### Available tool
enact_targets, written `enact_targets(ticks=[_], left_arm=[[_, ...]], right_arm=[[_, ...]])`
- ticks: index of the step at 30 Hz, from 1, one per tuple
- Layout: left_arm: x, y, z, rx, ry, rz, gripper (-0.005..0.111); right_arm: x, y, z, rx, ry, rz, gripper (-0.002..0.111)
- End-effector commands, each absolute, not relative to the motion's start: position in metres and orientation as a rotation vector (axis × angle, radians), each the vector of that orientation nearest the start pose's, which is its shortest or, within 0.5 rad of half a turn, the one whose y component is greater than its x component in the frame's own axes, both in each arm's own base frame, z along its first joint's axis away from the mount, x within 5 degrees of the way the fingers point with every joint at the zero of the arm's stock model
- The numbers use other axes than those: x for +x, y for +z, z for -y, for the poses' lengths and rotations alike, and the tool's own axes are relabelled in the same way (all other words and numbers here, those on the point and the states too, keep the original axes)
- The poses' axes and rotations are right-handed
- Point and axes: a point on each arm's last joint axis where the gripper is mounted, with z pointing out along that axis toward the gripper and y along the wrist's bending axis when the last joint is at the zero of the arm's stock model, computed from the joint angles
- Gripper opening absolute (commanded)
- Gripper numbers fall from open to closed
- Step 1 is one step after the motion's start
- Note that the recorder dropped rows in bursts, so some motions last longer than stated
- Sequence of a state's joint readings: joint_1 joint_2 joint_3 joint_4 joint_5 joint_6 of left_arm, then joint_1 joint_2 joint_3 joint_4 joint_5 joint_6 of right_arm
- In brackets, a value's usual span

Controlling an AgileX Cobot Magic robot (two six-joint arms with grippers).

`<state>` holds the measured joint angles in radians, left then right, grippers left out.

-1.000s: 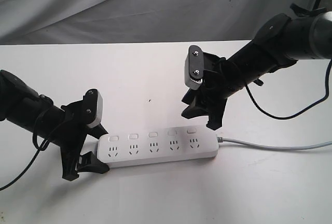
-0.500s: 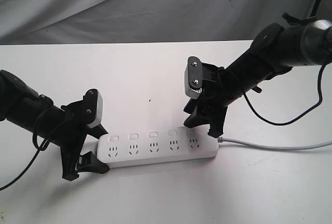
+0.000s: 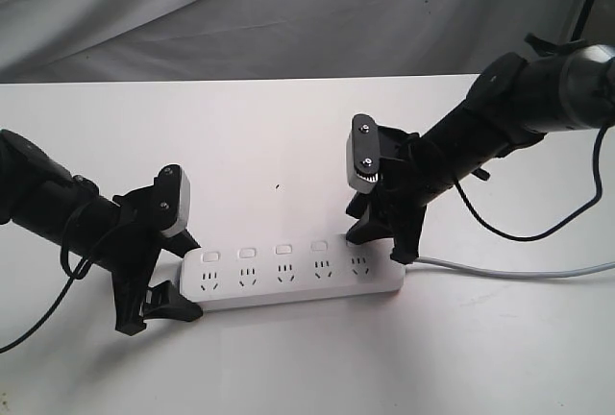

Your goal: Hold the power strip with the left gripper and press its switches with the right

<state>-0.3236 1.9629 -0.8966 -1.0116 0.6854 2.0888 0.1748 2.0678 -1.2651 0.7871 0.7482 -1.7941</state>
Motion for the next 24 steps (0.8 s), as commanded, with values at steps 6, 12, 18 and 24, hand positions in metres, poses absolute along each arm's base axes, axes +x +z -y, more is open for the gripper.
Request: enact_targets(ticks=[6,12,18,24], left_arm=[[0.285,0.098,0.148,-2.456,0.774,2.434,0.057],[0.285,0.098,0.148,-2.456,0.774,2.434,0.057],[0.285,0.098,0.148,-2.456,0.774,2.434,0.057],[0.285,0.098,0.148,-2.456,0.774,2.434,0.057]], right_arm=[[0.38,0.126,-0.109,-1.72,0.39,-2.004,0.037],[0.379,0.116,-0.111,-1.734,0.416,-2.02,0.037],[0.377,0.107,-0.111,-1.767,0.444,-2.033,0.037],[0.377,0.107,-0.112,-1.737,0.453,-2.039,0.037]])
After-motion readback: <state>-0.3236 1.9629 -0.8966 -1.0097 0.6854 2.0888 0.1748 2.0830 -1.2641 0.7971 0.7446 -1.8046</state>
